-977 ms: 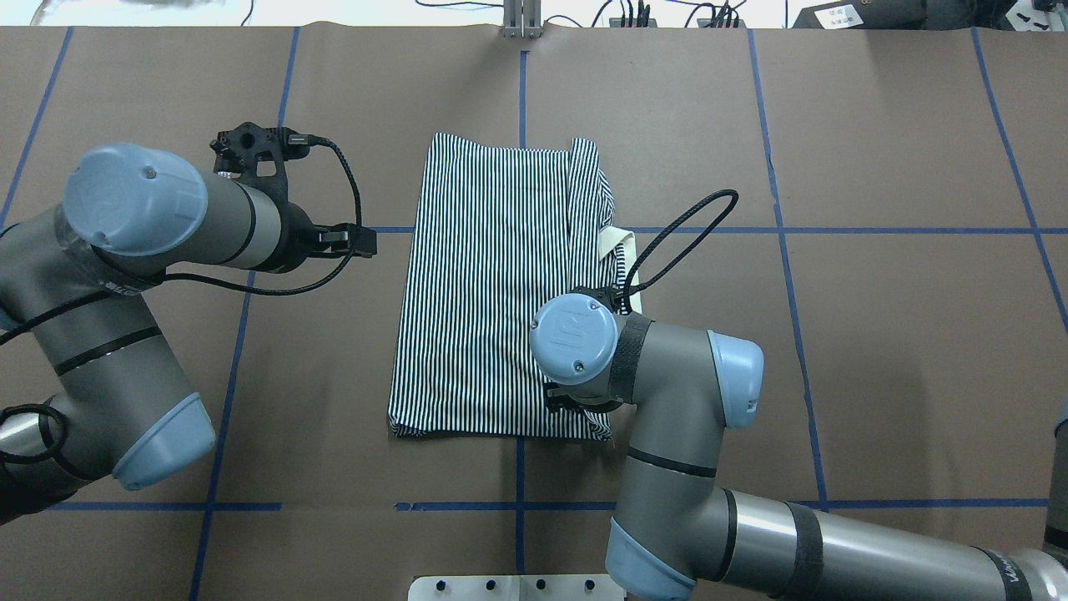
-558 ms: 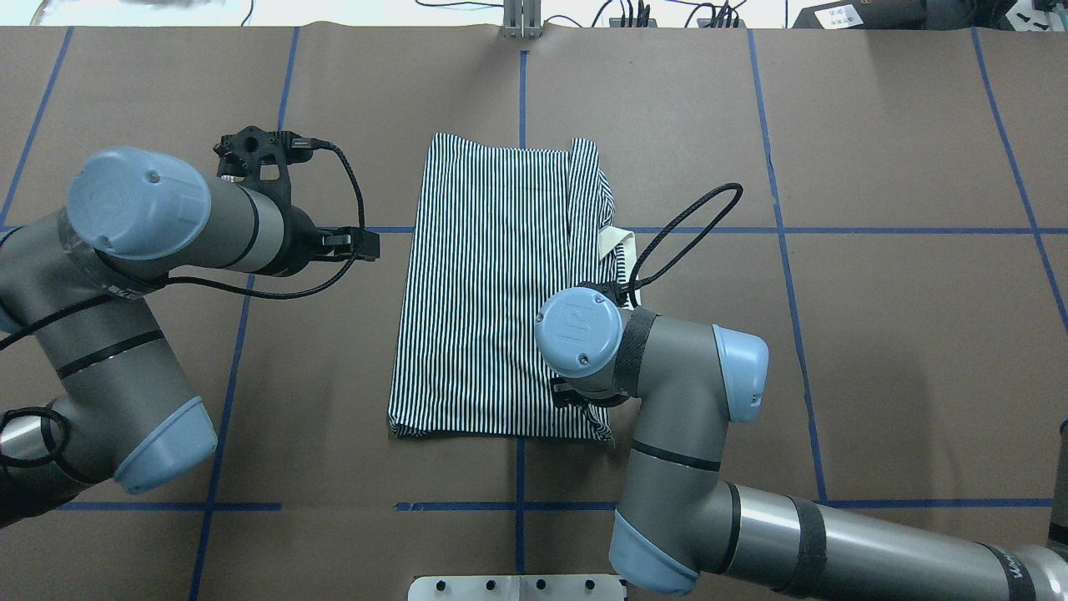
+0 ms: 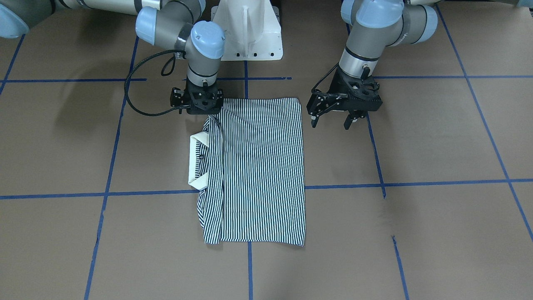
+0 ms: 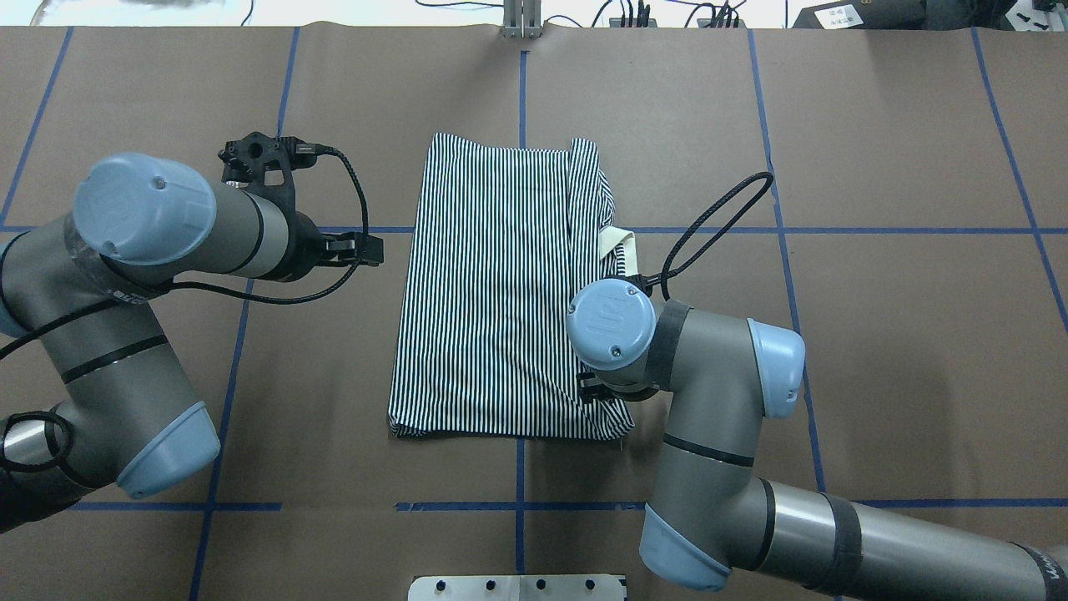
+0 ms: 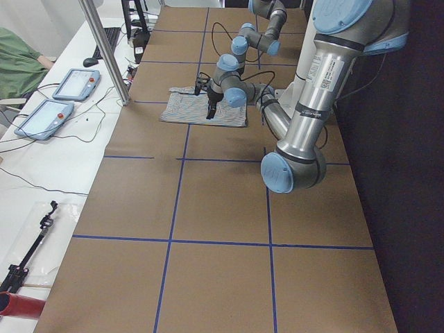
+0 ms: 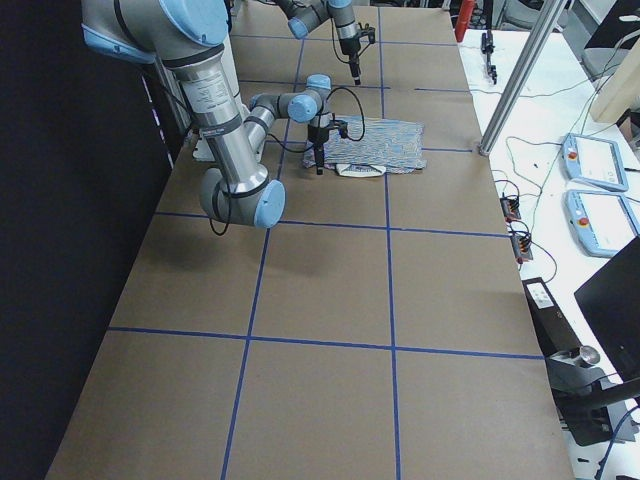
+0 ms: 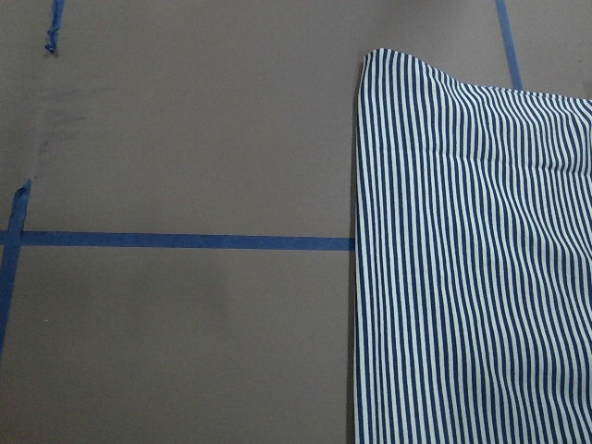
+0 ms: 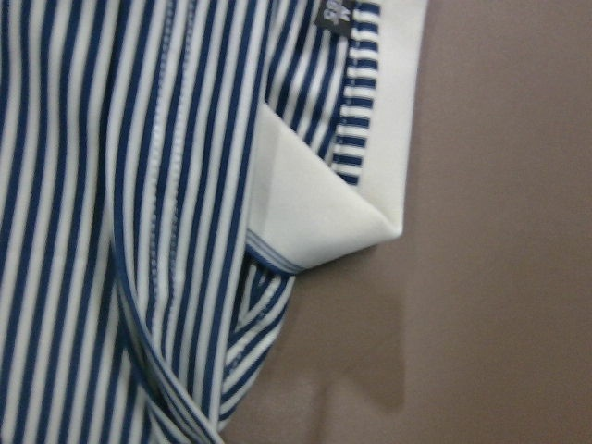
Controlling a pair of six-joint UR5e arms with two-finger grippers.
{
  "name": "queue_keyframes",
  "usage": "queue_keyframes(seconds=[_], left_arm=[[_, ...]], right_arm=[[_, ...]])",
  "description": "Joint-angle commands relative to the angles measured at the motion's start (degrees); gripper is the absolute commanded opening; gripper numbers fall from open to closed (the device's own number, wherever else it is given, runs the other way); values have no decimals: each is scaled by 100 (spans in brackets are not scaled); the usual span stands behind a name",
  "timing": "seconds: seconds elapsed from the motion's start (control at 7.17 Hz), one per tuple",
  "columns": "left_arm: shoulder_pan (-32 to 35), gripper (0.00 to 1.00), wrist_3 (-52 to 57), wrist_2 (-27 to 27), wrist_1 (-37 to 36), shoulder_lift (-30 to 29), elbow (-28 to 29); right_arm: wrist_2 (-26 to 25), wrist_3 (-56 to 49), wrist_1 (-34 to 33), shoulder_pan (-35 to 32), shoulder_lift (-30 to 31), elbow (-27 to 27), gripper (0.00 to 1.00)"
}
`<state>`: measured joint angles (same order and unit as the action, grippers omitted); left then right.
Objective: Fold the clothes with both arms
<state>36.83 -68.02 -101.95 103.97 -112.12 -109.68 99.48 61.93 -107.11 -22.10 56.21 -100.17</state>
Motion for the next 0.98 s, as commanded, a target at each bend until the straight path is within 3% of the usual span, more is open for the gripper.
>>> queue_keyframes(seconds=[0.0,0.42,0.84], left_arm=[[-9,100,-45,0,0,-12,8],[-9,100,-27,9,0,23,-10],[-9,100,-27,0,0,23,8]], right_arm=[[1,-85,-231,-14,92,-195,100],[-60,-417,-162,-92,-363,-21,100],[-69,-419,5,12,-576,577,100]])
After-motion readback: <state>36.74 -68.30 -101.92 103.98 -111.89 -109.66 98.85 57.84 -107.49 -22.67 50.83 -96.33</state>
